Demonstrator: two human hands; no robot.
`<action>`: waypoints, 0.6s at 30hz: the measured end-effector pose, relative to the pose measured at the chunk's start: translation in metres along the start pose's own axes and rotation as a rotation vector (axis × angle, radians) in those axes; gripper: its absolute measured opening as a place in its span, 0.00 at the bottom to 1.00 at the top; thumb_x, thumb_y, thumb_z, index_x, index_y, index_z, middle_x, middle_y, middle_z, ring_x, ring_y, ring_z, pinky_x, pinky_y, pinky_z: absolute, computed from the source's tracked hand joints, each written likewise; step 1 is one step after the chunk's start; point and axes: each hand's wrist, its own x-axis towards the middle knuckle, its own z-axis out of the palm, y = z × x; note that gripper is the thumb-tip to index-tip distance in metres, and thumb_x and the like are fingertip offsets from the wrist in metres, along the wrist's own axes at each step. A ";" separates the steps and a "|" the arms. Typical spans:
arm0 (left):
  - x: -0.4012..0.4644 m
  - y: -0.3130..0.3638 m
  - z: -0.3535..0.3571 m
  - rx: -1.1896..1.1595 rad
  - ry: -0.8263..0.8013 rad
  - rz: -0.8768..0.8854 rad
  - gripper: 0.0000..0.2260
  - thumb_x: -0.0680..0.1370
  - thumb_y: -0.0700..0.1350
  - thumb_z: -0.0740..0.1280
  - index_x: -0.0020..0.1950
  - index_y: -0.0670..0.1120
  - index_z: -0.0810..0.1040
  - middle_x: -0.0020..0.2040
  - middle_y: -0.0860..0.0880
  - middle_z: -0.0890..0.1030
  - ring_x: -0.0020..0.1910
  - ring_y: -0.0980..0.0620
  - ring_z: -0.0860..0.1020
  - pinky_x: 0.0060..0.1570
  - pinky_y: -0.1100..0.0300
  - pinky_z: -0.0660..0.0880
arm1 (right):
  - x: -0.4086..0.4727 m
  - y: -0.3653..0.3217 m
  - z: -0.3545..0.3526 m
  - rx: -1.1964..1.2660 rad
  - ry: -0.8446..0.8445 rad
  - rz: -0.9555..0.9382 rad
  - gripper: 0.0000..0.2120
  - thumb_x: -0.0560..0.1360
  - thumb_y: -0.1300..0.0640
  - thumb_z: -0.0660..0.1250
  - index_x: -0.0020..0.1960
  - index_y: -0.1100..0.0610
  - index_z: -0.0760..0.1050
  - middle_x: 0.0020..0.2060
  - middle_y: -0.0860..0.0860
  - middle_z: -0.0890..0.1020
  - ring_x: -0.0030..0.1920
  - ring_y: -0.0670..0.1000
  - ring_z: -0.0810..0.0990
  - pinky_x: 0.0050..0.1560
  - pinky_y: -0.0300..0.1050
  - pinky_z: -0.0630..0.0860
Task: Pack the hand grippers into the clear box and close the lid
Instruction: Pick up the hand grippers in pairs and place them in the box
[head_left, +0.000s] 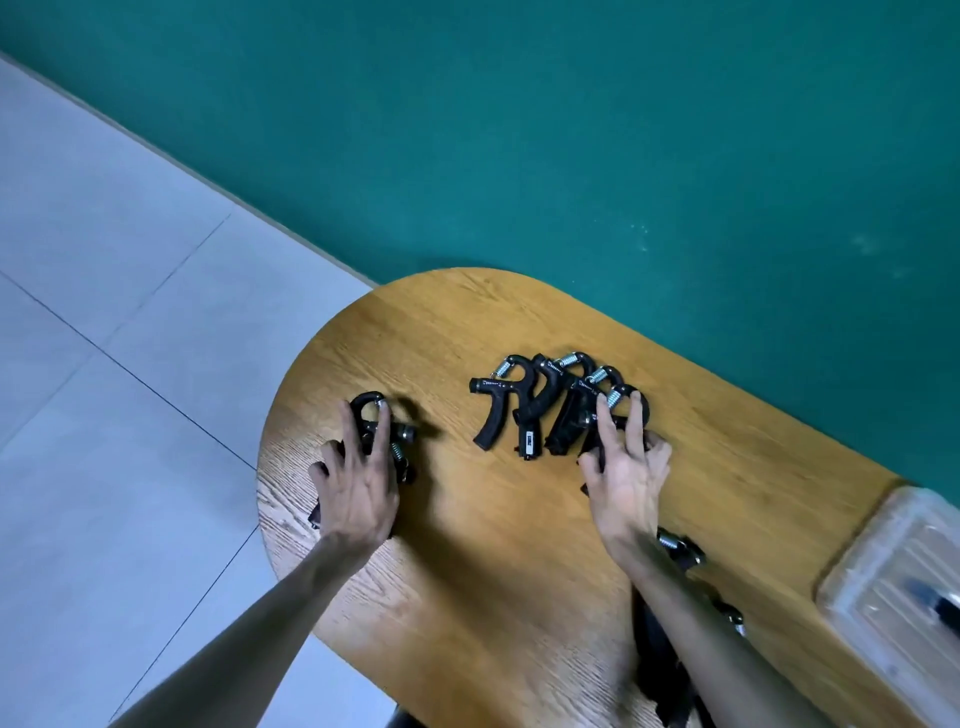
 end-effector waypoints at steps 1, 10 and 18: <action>-0.005 0.007 -0.008 -0.004 -0.037 0.014 0.39 0.78 0.39 0.65 0.84 0.52 0.49 0.82 0.35 0.48 0.54 0.34 0.70 0.48 0.41 0.69 | -0.006 -0.001 -0.008 0.001 -0.019 0.010 0.33 0.80 0.63 0.62 0.81 0.45 0.56 0.82 0.52 0.48 0.57 0.58 0.60 0.57 0.56 0.63; -0.060 0.089 -0.066 0.047 -0.038 0.196 0.44 0.80 0.49 0.65 0.81 0.56 0.32 0.81 0.37 0.35 0.63 0.36 0.69 0.57 0.41 0.72 | -0.074 -0.012 -0.071 -0.098 0.046 -0.035 0.42 0.72 0.69 0.72 0.80 0.48 0.60 0.81 0.57 0.50 0.57 0.61 0.65 0.49 0.56 0.70; -0.128 0.162 -0.117 0.032 -0.014 0.393 0.38 0.82 0.46 0.58 0.82 0.55 0.34 0.80 0.37 0.31 0.56 0.42 0.68 0.53 0.47 0.67 | -0.132 -0.012 -0.141 -0.161 0.143 0.059 0.37 0.72 0.63 0.73 0.78 0.49 0.65 0.81 0.57 0.56 0.53 0.59 0.65 0.50 0.61 0.74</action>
